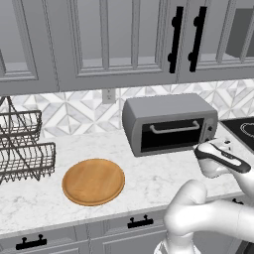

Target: Pick up the kebab skewer and baguette bread, and place them inside the toaster oven. Close the toaster oven door and start by setting the timer.

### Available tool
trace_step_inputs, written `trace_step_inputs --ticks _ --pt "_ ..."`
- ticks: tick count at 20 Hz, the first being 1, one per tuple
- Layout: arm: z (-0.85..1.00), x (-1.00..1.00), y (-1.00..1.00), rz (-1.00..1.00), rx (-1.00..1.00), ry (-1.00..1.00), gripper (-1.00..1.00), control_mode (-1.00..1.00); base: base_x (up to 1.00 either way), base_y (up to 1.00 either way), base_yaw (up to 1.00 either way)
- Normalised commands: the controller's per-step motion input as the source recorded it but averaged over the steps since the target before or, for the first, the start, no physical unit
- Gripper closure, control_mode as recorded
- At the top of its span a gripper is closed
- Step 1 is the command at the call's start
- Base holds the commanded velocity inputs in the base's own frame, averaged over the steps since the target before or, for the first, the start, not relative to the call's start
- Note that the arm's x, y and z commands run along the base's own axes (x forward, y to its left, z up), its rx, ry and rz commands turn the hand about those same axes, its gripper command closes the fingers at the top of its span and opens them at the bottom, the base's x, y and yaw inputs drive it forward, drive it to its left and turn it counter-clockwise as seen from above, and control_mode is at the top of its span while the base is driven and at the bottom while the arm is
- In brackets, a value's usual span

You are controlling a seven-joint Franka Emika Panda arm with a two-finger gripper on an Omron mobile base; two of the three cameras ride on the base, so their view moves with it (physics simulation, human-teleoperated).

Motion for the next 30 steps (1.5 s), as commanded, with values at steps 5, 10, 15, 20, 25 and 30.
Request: trace_step_inputs --ticks 5,10,15,20,25,30 --pt "0.00 0.00 0.00 -0.04 0.00 0.00 1.00 -1.00 0.00 0.00 0.00" --pt "0.00 0.00 0.02 -0.09 0.00 0.00 1.00 -1.00 0.00 0.00 0.00" --pt "0.00 0.00 0.04 -0.12 0.00 0.00 1.00 -1.00 0.00 0.00 0.00" --pt "0.00 0.00 0.08 -0.02 0.00 0.00 1.00 -1.00 0.00 0.00 0.00" --pt "0.00 0.00 0.12 -0.04 0.00 0.00 1.00 -1.00 0.00 0.00 0.00" --pt "0.00 0.00 0.04 -0.06 0.00 0.00 1.00 -1.00 0.00 0.00 0.00"
